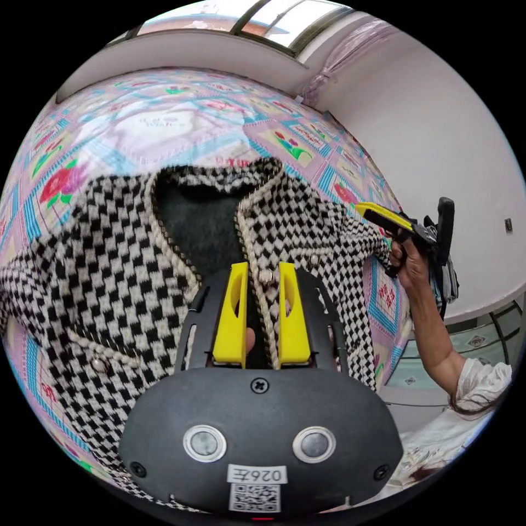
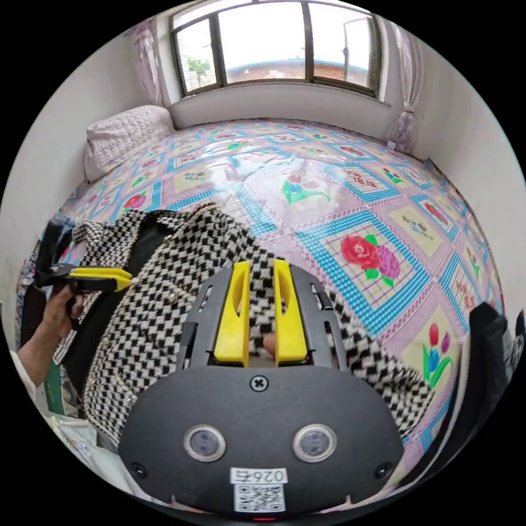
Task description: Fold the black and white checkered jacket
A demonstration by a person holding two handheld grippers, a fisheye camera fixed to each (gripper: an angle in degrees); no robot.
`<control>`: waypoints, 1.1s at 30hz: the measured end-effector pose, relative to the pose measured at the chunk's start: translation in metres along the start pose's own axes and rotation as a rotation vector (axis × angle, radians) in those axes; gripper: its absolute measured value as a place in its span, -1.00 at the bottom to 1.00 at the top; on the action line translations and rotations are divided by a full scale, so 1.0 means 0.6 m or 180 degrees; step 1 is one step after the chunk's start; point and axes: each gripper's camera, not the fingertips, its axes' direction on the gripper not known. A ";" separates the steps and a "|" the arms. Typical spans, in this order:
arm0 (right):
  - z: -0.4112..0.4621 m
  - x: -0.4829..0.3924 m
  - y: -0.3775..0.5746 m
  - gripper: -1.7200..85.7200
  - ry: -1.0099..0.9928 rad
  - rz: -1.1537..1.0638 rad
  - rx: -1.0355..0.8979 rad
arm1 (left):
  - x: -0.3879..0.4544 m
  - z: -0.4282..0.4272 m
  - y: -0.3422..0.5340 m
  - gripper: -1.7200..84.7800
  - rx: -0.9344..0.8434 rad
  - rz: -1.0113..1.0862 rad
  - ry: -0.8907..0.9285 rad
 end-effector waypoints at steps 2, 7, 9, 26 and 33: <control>0.035 0.003 -0.046 -0.80 0.0151 -0.0137 -0.0124 | 0.011 -0.006 -0.043 -0.71 0.0257 0.0163 -0.0182; 0.147 0.047 -0.122 -0.64 0.0094 -0.0223 -0.0727 | 0.034 0.085 -0.180 -0.66 -0.0062 0.0716 -0.0535; 0.177 0.051 -0.123 -0.88 -0.0149 -0.0346 -0.1025 | 0.036 0.149 -0.208 -0.81 -0.0596 0.0815 -0.0663; -0.102 0.063 0.091 -0.72 -0.0784 -0.0244 0.0555 | -0.082 -0.010 0.036 -0.94 0.0306 -0.0043 0.0156; -0.161 -0.116 0.342 -0.75 -0.0888 -0.0653 -0.0020 | -0.014 -0.020 0.291 -0.83 -0.0256 0.0250 0.0203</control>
